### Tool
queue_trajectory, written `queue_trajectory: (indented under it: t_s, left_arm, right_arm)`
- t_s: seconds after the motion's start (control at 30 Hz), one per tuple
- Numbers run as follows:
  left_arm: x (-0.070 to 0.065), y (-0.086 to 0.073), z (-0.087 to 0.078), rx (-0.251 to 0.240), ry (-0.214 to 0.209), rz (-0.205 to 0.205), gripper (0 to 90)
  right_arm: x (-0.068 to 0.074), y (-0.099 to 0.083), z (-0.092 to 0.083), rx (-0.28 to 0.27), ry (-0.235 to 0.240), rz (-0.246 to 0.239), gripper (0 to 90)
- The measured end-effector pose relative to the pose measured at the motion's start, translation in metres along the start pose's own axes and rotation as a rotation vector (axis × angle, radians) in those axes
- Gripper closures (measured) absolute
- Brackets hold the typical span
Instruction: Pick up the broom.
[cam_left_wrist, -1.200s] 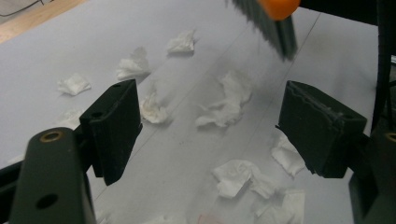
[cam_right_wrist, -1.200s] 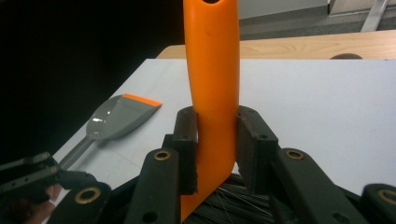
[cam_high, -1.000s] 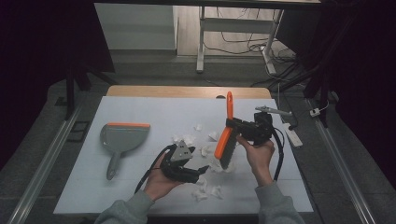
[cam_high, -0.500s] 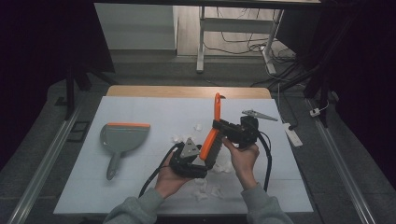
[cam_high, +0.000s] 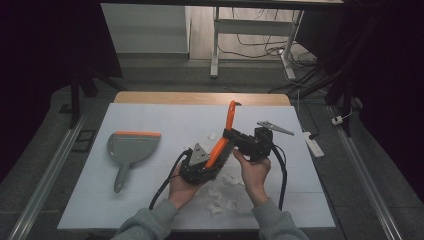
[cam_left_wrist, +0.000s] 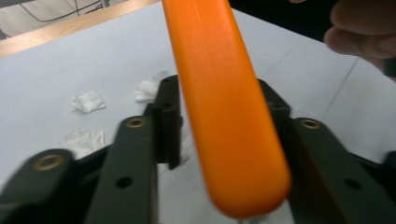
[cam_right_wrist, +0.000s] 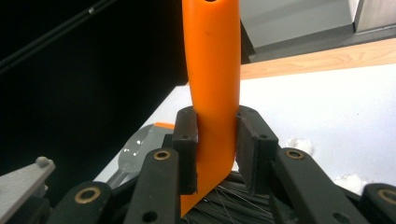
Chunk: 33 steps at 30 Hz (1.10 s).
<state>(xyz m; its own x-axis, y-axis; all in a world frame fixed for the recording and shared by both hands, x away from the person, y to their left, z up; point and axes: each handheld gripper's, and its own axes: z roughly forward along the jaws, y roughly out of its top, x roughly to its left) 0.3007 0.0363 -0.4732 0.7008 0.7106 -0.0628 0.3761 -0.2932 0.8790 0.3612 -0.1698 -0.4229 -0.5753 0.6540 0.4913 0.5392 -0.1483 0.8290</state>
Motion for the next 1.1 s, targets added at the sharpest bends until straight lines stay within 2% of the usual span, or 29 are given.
queue_trajectory:
  t_s: [0.2,0.37,0.53,0.63,0.7,0.8,0.93,0.97,1.03,1.1]
  left_arm:
    - [0.011,-0.001,-0.002,-0.004,-0.011,-0.038,75.7]
    - [0.017,-0.001,-0.006,0.001,-0.012,-0.033,77.6]
    - [0.023,0.000,-0.008,0.033,-0.039,-0.034,78.1]
    - [0.027,0.002,-0.010,0.051,-0.052,-0.032,78.3]
    - [0.030,0.003,-0.013,0.065,-0.050,-0.029,78.4]
    - [0.036,0.003,-0.016,0.084,-0.058,-0.029,78.4]
    - [0.039,0.002,-0.018,0.109,-0.058,-0.004,78.5]
    - [0.040,0.002,-0.019,0.133,-0.060,0.020,78.5]
    - [0.042,0.001,-0.021,0.148,-0.064,0.035,78.6]
    - [0.044,0.000,-0.023,0.160,-0.077,0.042,78.6]
  right_arm:
    - [0.001,-0.001,-0.001,-0.008,0.015,0.013,71.1]
    - [0.001,-0.002,-0.001,-0.008,0.034,0.024,71.0]
    - [0.002,-0.001,0.000,0.006,0.031,0.008,69.9]
    - [0.001,-0.001,0.002,0.025,0.018,-0.023,66.1]
    - [0.001,0.000,0.002,0.038,0.003,-0.053,56.7]
    - [0.000,0.003,-0.001,0.056,0.004,-0.100,50.2]
    - [0.000,0.007,-0.005,0.111,0.017,-0.184,43.5]
    - [0.000,0.007,-0.006,0.125,0.018,-0.205,42.3]
    - [0.000,0.008,-0.008,0.147,0.015,-0.250,40.6]
    - [-0.002,0.010,-0.011,0.168,0.023,-0.274,38.8]
